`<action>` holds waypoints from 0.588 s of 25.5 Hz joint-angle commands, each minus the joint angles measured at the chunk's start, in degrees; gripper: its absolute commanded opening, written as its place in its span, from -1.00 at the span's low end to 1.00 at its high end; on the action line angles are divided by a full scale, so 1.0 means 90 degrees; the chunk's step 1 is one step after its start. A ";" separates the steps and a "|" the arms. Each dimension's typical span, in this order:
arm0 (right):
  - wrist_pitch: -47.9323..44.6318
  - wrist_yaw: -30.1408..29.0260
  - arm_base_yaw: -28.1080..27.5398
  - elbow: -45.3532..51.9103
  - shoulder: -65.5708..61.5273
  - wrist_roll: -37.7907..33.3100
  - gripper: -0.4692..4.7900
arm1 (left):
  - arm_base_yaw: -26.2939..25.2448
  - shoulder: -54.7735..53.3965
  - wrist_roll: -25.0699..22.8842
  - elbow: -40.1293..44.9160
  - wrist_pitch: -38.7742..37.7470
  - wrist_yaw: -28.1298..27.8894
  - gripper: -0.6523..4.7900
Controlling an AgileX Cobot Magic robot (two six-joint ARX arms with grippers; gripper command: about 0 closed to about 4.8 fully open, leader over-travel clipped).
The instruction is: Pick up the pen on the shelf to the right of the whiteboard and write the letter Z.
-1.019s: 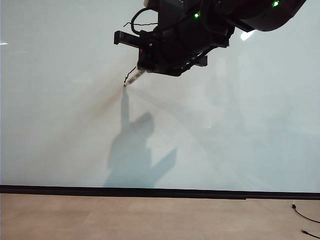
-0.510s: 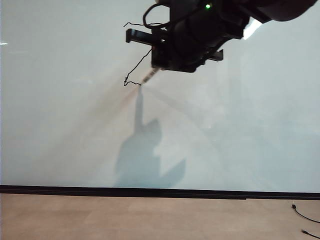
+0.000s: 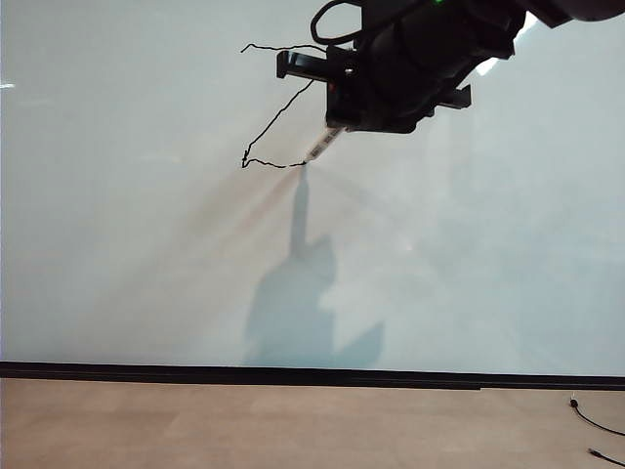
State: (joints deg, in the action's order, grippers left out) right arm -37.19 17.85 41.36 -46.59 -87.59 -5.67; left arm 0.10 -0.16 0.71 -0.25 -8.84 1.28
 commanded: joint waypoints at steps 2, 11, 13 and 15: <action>-0.0078 0.0199 -0.0034 0.0124 0.0204 0.0114 -0.84 | 0.0000 -0.0002 -0.0029 -0.0015 0.0032 0.0002 -0.78; -0.0073 0.0389 -0.0180 0.0534 0.0573 0.0114 -0.84 | 0.0002 -0.0002 -0.0029 -0.0015 0.0034 0.0002 -0.78; -0.0083 0.0391 -0.0189 0.0537 0.0576 0.0114 -0.84 | 0.0002 -0.0002 -0.0029 -0.0015 0.0034 0.0002 -0.78; -0.0083 0.0410 -0.0189 0.0537 0.0576 0.0114 -0.84 | 0.0002 -0.0002 -0.0029 -0.0015 0.0034 0.0002 -0.78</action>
State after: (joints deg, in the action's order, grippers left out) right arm -37.01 21.06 39.62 -41.65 -82.74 -4.80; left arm 0.10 -0.16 0.69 -0.25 -8.84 1.28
